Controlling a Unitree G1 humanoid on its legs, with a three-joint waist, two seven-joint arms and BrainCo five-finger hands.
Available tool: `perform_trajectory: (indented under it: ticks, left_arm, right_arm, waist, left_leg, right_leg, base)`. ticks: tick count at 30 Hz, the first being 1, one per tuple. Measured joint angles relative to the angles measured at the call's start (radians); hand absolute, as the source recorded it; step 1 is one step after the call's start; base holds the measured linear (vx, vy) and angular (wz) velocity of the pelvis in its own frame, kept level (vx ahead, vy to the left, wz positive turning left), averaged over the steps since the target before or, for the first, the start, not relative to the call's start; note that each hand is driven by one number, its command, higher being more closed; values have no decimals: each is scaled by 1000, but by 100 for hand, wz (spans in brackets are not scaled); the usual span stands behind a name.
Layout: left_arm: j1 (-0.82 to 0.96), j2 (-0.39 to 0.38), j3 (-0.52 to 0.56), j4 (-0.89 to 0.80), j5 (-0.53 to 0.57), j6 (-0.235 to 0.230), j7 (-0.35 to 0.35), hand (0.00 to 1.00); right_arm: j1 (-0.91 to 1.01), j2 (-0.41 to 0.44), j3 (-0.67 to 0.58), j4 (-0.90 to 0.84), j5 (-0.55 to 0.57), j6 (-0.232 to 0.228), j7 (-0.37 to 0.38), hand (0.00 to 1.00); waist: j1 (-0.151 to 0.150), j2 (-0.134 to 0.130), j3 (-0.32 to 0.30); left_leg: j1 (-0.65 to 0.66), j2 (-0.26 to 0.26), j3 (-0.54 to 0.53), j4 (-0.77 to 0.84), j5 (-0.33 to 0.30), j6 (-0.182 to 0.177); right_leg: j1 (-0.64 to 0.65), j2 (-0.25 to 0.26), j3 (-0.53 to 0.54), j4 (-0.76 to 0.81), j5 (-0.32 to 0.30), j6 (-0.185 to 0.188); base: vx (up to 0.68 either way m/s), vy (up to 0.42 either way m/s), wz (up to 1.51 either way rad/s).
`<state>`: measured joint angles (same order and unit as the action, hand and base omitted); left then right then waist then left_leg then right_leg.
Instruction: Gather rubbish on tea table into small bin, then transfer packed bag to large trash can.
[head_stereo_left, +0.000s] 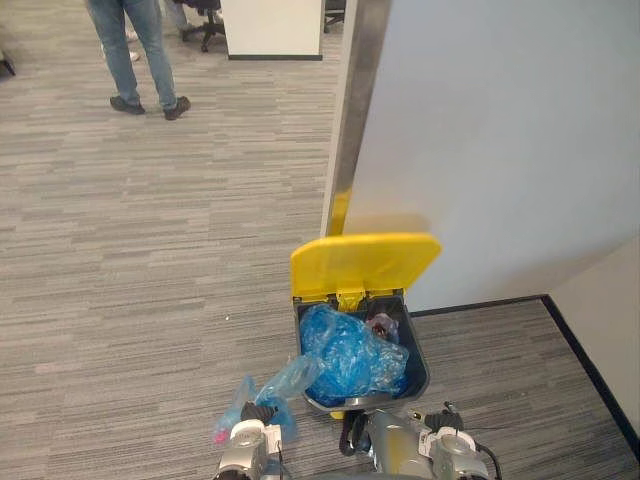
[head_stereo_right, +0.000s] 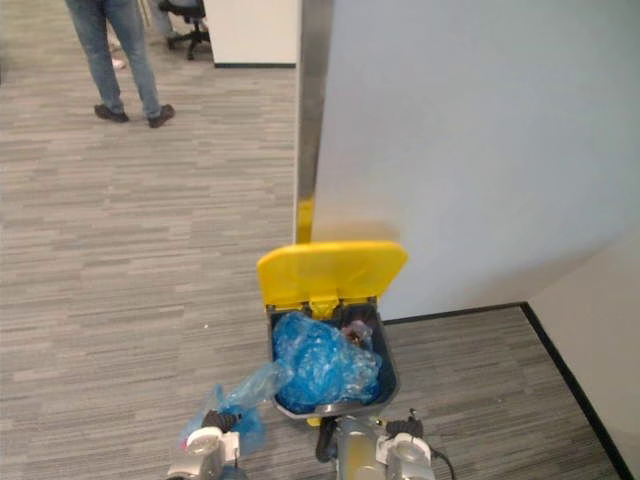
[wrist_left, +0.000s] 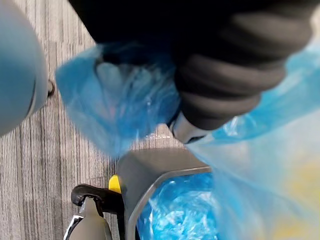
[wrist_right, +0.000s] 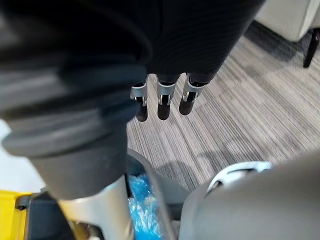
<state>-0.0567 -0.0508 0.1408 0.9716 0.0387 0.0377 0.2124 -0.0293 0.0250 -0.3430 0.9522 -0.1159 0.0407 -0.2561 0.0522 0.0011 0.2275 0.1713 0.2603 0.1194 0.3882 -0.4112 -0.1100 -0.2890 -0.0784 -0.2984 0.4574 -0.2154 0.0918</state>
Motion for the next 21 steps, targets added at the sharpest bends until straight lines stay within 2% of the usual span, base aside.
perform_trajectory:
  ticks: [3,4,7,11,14,15,17,21]
  left_arm:
    - [-22,20,0,-19,-3,-3,2,100]
    - [-28,36,0,-19,-3,-2,3,100]
    - [-46,42,-1,-34,-3,-2,3,100]
    - [-66,43,-15,-106,-4,-4,6,100]
    - [-65,44,-35,-136,-4,-4,15,100]
    - [-64,44,-55,-167,-5,-4,23,100]
    - [-69,42,-75,-210,-15,-9,25,100]
    - [-90,47,-106,-266,-42,-28,34,100]
  right_arm:
    - [-13,-5,16,0,0,1,-1,0]
    - [-24,-7,35,-3,1,0,-3,0]
    - [-39,-16,69,-47,5,-2,-8,0]
    - [-99,3,206,-176,10,-7,-22,0]
    - [-127,-1,250,-252,9,-12,-27,0]
    - [-138,-16,282,-322,8,-16,-33,0]
    - [-168,-44,311,-389,7,-25,-41,0]
    - [-243,-96,315,-455,2,-26,-61,0]
  waist:
    - [12,-5,-1]
    - [13,-3,3]
    - [12,13,32]
    - [16,18,51]
    - [23,20,70]
    - [29,19,70]
    - [31,18,78]
    - [31,6,90]
  left_leg:
    - [-114,-7,-38,74,2,-4]
    - [-166,-9,-51,117,2,-4]
    - [-212,-9,-85,166,2,-4]
    - [-344,-4,-103,227,2,-3]
    - [-350,3,-103,226,6,1]
    - [-368,7,-103,225,7,4]
    - [-402,10,-106,222,10,8]
    - [-445,10,-115,163,9,12]
  right_leg:
    - [-48,-28,-21,9,0,-20]
    - [-68,-37,-29,9,8,-19]
    - [-70,-48,-55,11,10,-18]
    - [-171,-62,-74,47,12,-22]
    - [-175,-60,-81,54,12,-21]
    - [-189,-60,-88,53,3,-9]
    - [-208,-60,-98,40,5,-8]
    - [-245,-55,-91,24,13,-8]
  base:
    - [6,39,46]
    - [-6,48,27]
    - [-10,24,32]
    - [-40,-33,16]
    - [-53,-67,10]
    - [-69,-76,14]
    - [-92,-73,29]
    - [-92,-61,41]
